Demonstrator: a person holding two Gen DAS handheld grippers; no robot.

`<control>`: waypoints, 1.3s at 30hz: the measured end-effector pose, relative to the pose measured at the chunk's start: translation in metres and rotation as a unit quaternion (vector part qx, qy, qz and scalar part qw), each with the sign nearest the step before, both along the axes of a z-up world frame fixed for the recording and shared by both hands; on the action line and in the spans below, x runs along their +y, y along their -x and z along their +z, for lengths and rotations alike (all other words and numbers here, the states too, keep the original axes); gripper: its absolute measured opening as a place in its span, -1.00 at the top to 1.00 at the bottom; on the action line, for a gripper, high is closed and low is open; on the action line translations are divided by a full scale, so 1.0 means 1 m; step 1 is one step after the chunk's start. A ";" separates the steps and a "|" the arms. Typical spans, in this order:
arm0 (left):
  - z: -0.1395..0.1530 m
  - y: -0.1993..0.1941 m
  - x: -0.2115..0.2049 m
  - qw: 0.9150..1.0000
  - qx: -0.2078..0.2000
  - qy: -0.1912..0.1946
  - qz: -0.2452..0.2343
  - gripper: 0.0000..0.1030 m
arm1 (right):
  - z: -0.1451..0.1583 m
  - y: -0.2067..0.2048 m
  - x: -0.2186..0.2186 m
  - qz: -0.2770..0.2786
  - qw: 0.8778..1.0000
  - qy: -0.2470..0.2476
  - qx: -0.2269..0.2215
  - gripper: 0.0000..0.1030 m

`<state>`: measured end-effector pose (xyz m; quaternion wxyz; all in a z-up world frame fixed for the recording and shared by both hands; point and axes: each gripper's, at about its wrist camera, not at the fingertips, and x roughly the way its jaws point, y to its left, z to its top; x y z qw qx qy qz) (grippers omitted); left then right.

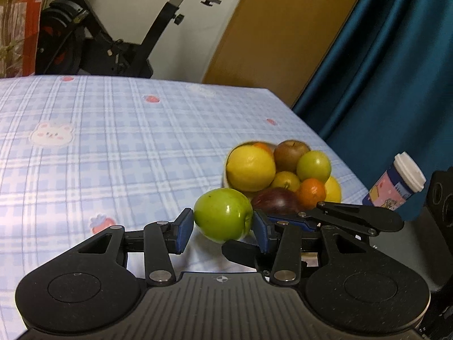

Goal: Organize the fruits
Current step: 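Carry the second lime over the plate with the left gripper, then lower the lime onto the plate and open the left gripper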

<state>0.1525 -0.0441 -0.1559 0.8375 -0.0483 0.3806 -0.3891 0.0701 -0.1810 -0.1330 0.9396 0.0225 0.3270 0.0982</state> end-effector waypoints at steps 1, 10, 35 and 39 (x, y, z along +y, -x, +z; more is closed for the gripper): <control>0.002 -0.001 -0.002 1.000 -0.003 0.002 -0.002 0.08 | 0.001 0.001 -0.001 -0.003 1.000 0.002 -0.004 0.27; 0.025 -0.004 -0.033 0.998 -0.031 0.024 -0.039 0.08 | 0.021 0.011 -0.018 -0.047 0.998 0.020 -0.045 0.27; 0.011 -0.021 -0.098 0.997 -0.002 -0.006 -0.081 0.04 | 0.024 0.030 -0.067 -0.127 0.991 0.020 -0.043 0.18; 0.010 -0.022 -0.099 0.997 -0.001 -0.008 -0.080 0.04 | 0.024 0.030 -0.068 -0.126 0.991 0.018 -0.043 0.18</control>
